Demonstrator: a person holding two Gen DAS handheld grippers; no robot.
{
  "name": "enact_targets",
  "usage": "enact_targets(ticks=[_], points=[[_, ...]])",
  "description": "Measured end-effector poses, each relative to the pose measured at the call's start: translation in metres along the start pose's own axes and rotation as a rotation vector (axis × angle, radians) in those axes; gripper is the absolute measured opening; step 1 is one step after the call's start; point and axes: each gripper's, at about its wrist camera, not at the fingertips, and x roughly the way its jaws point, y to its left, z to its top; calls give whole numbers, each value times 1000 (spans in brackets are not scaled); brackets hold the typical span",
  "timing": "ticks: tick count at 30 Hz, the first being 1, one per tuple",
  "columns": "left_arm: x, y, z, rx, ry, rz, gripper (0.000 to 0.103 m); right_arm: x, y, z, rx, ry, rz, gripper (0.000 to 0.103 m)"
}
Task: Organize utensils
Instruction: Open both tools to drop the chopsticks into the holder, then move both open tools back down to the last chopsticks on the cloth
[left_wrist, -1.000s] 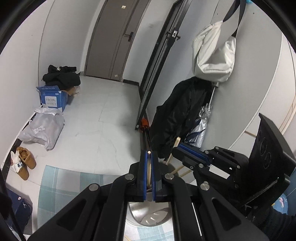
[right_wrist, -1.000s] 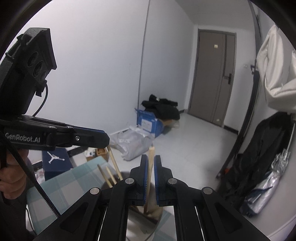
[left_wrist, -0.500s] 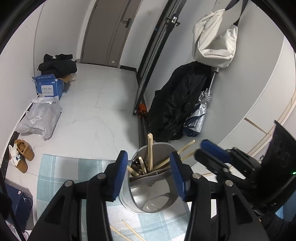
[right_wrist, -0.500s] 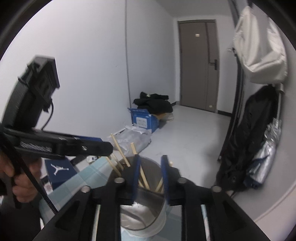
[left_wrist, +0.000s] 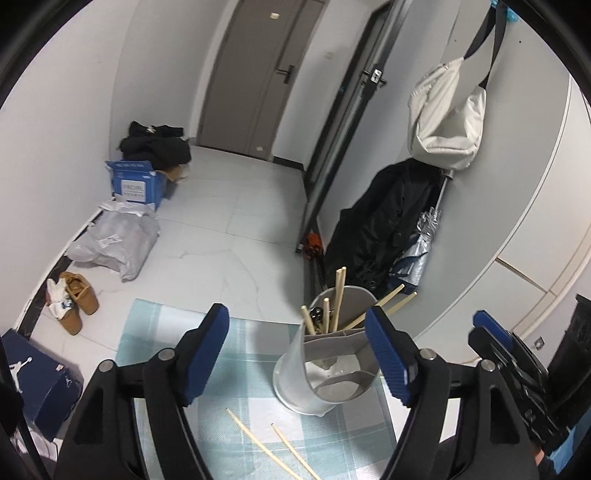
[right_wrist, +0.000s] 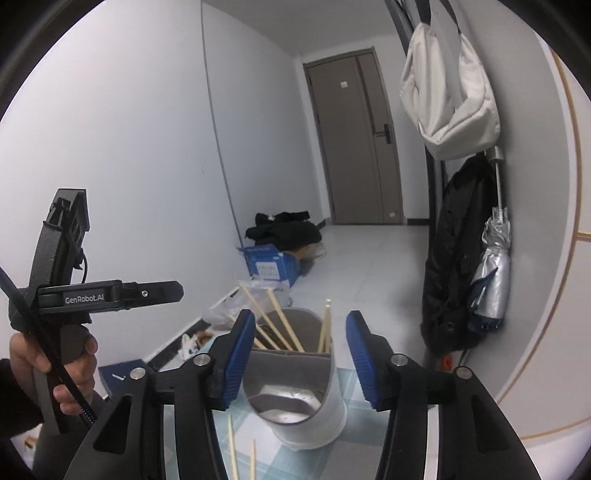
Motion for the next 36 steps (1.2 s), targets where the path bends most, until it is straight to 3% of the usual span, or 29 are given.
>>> enact_targets(ticks=[13, 26, 32, 36], points=[[-42, 5, -22, 10, -153, 170, 102, -30, 53, -17, -14, -49, 19, 76], [-47, 33, -62, 5, -196, 217, 102, -24, 76, -60, -2, -9, -1, 86], [-40, 52, -87, -31, -193, 271, 102, -13, 78, -85, -4, 61, -15, 86], [-24, 66, -102, -76, -136, 285, 102, -2, 76, -104, -3, 140, -12, 86]])
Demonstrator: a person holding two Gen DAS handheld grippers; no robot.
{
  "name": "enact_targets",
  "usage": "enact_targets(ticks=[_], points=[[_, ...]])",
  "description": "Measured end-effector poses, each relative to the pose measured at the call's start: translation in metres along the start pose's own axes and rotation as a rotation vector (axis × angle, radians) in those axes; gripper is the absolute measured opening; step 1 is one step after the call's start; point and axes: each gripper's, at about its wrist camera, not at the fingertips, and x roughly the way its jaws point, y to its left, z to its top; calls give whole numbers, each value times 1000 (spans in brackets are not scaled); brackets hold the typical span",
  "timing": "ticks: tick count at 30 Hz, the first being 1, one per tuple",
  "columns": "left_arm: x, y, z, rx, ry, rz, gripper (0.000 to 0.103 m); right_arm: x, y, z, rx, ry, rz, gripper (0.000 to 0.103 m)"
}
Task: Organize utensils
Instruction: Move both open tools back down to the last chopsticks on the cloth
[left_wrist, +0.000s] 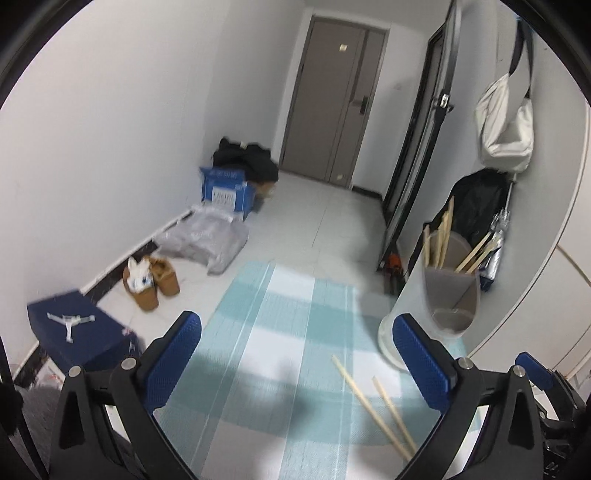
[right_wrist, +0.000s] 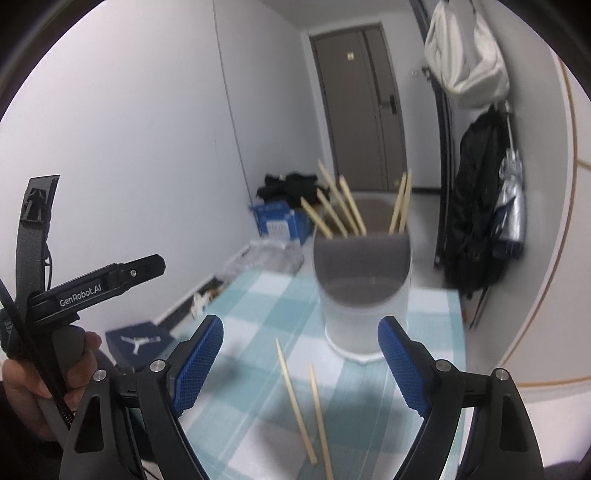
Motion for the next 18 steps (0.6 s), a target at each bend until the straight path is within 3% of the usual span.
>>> enact_targets(ticks=[6, 12, 18], points=[[20, 0, -15, 40, 76, 4, 102, 23, -4, -22, 15, 88, -29, 86], [44, 2, -31, 28, 234, -24, 102, 46, -9, -40, 13, 177, -74, 86], [47, 5, -31, 7, 266, -20, 102, 67, -16, -51, 37, 259, -100, 86]])
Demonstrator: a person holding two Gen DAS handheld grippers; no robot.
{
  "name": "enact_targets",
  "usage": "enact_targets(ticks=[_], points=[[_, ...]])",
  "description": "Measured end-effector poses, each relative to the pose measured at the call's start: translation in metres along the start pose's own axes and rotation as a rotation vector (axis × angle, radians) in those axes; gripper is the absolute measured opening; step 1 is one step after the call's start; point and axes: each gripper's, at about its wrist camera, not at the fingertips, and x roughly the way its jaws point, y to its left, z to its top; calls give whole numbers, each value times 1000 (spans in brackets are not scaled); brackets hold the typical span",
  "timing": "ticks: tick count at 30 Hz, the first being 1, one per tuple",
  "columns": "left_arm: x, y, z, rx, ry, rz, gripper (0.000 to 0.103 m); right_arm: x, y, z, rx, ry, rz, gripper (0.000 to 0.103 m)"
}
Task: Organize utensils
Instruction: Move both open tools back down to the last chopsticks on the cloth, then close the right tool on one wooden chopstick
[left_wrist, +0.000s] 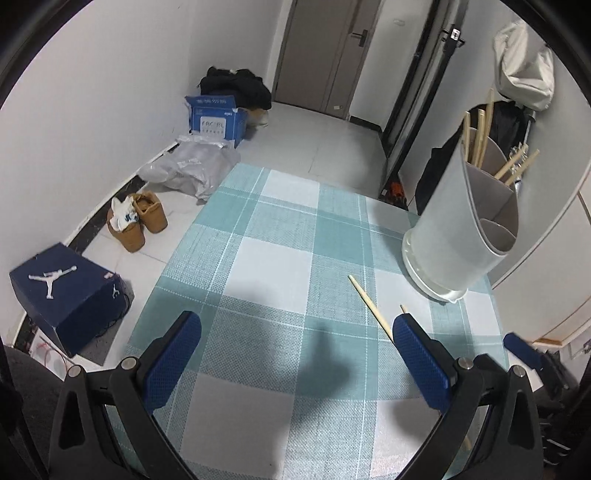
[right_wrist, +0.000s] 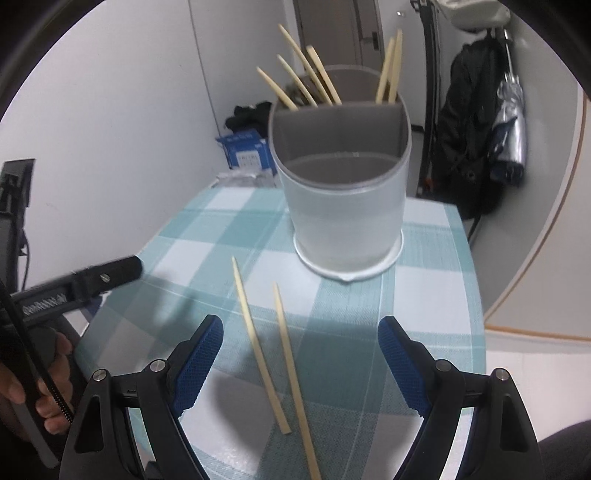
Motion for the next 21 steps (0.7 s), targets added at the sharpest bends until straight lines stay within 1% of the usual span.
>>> enact_targets(ticks=[3, 5, 9, 11, 13, 15, 16, 17, 20, 21], points=[[3, 6, 0, -41, 24, -7, 102, 9, -1, -1, 5, 40, -7, 86], [6, 9, 1, -62, 26, -8, 102, 14, 0, 1, -6, 59, -10, 86], [7, 17, 4, -88, 12, 8, 102, 27, 5, 10, -63, 92, -17, 84], [6, 21, 6, -109, -5, 3, 102, 36, 7, 15, -85, 119, -19, 80], [6, 24, 8, -112, -20, 23, 102, 46, 8, 20, -98, 144, -11, 78], [7, 25, 9, -107, -17, 28, 102, 57, 13, 22, -130, 179, -14, 71], [8, 26, 9, -108, -14, 29, 102, 63, 17, 22, -158, 202, -11, 65], [8, 26, 9, -109, -12, 29, 102, 69, 22, 21, -192, 224, -13, 57], [7, 29, 9, -118, -13, 31, 102, 80, 33, 19, -270, 260, -34, 45], [7, 30, 10, -123, -12, 28, 102, 82, 35, 19, -283, 264, -37, 43]])
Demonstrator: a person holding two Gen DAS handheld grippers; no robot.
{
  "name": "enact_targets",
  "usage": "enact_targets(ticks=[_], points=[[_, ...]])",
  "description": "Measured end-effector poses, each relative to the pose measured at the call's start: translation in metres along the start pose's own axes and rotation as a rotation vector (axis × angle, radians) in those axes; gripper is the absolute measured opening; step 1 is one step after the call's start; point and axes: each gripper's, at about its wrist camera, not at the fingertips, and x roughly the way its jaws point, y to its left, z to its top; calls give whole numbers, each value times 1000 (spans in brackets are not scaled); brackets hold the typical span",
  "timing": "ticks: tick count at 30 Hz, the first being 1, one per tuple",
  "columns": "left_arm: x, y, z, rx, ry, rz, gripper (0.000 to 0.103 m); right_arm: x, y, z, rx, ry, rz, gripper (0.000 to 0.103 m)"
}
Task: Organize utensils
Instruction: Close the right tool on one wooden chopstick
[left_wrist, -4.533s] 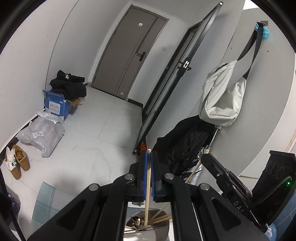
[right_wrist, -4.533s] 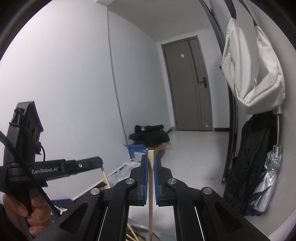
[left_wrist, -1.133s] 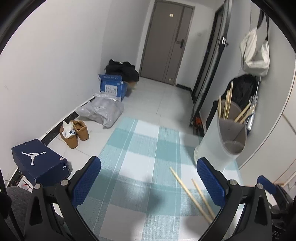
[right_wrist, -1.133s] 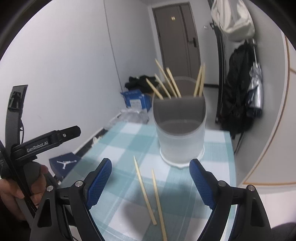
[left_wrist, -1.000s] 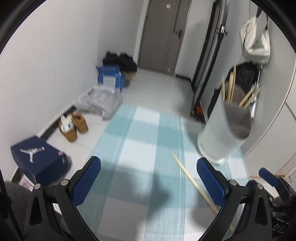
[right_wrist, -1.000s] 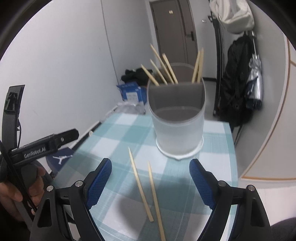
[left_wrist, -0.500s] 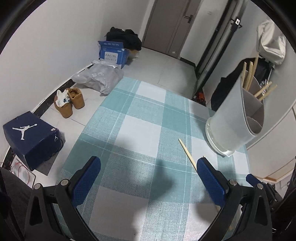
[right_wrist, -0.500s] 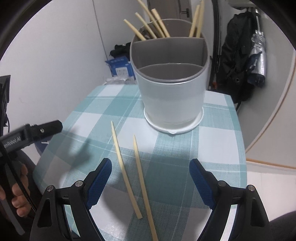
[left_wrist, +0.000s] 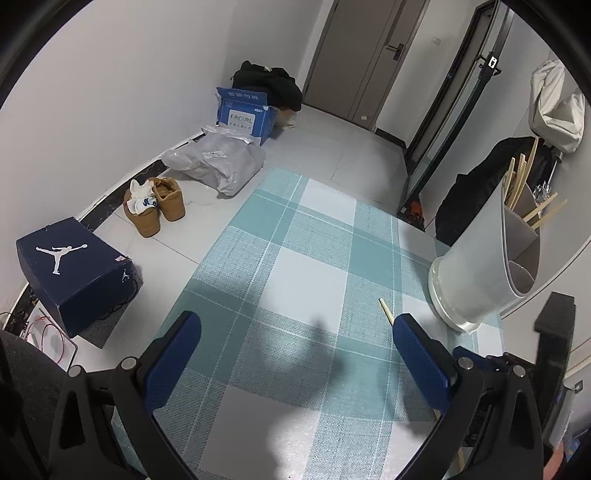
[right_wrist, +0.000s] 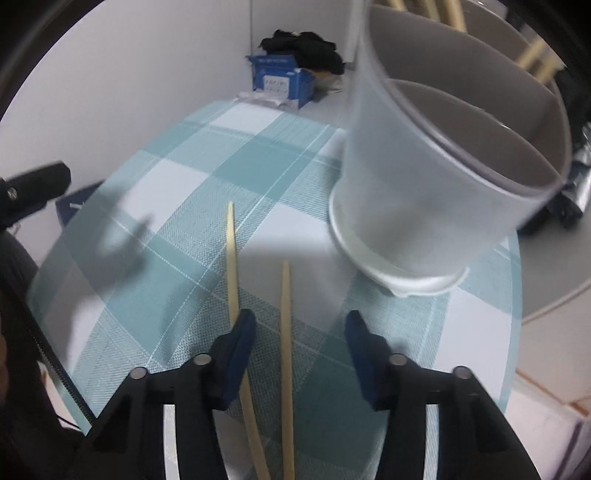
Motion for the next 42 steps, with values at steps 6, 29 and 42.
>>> enact_targets(ticks=[6, 29, 42], points=[[4, 0, 0, 12, 26, 14, 102, 4, -1, 3, 0, 4, 20, 40], [9, 5, -1, -32, 90, -83, 102, 7, -9, 17, 9, 53, 126, 5], [37, -29, -1, 35, 281, -139, 102, -66, -51, -8, 236, -200, 279, 4]])
